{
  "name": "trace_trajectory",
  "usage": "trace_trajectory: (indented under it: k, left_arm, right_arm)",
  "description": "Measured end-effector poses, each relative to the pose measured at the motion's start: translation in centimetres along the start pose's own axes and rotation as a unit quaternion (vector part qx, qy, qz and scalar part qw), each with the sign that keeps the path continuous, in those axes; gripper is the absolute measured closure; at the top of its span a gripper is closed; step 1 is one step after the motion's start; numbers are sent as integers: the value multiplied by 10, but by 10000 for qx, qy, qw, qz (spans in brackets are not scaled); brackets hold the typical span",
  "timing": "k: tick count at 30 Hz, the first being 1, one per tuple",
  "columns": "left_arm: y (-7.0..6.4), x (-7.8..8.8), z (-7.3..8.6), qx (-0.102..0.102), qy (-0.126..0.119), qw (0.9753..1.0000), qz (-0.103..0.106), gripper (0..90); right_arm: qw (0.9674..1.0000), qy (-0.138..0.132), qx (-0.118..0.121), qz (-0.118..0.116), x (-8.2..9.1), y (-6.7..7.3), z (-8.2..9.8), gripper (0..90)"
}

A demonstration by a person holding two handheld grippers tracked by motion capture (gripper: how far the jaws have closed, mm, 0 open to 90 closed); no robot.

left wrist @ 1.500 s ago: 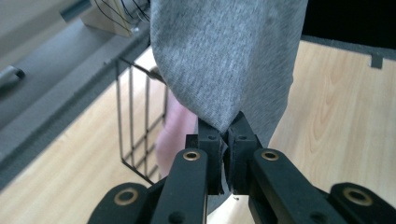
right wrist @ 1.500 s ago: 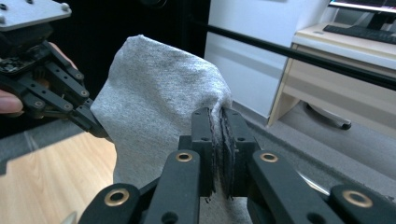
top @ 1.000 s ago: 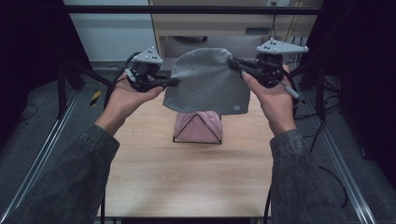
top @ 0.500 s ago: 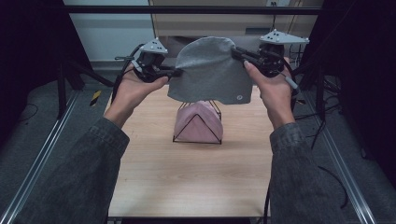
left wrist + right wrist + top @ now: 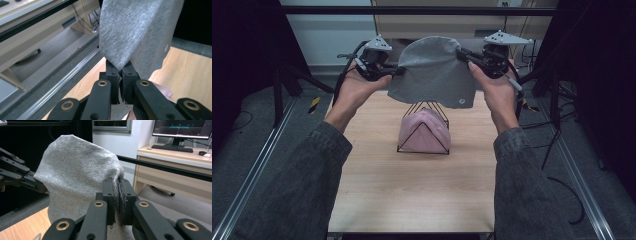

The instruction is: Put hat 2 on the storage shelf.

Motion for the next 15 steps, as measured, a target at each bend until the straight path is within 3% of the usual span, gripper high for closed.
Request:
trace_trajectory:
  k: [15]
  left_arm:
    - [18, -27, 30, 203, 106, 9997, -85, 863]
  right_arm:
    - [9997, 251, -55, -45, -34, -7, 26, 853]
Point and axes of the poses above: each handheld gripper's, and its own axes: x roughly backward along the jaws, z roughly out of its underside, y roughly to its left, the point moved 7 cm from there along -x, roughly forward along the jaws, and after that the axes turned 3 degrees about y, right-handed, at the moved point
